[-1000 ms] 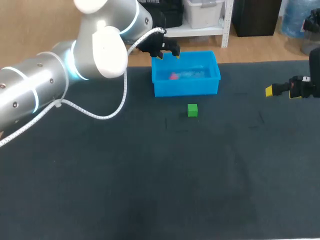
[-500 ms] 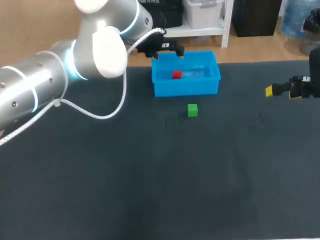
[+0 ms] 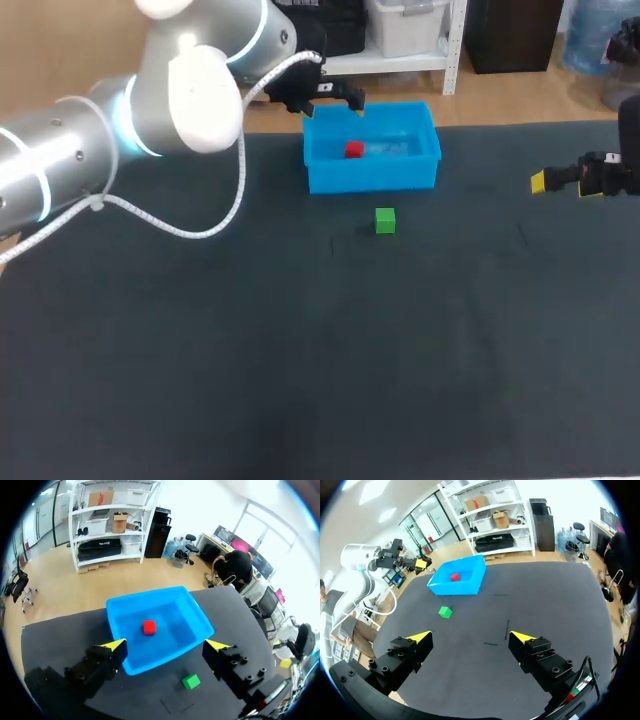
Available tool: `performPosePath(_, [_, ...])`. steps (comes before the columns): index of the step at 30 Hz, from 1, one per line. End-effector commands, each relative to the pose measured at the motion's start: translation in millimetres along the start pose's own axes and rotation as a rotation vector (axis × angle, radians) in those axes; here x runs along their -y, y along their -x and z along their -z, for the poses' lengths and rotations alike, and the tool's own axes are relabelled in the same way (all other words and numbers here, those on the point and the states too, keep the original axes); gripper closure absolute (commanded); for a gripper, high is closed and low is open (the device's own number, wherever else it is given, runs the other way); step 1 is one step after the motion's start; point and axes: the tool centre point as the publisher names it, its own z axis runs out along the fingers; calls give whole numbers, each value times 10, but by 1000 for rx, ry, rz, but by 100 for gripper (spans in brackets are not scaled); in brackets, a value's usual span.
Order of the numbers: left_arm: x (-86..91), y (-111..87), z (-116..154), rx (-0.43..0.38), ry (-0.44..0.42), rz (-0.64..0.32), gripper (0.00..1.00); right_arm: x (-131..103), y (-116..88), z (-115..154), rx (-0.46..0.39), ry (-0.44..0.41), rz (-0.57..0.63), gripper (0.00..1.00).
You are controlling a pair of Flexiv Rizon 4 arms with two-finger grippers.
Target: Use the left arm to pick the red cube and place it into the blue plastic box first, then use the right arm to grasp the green cube and put it into the same blue plastic box after the first action is fully finished.
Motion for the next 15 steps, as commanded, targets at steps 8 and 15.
performPosePath(8, [-126, -354, 456, 12, 5, 6, 0, 0, -2, 1, 0, -1, 1, 0])
performPosePath(15, [-224, -554, 670, 9, 0, 8, 0, 0, -2, 1, 0, -1, 1, 0])
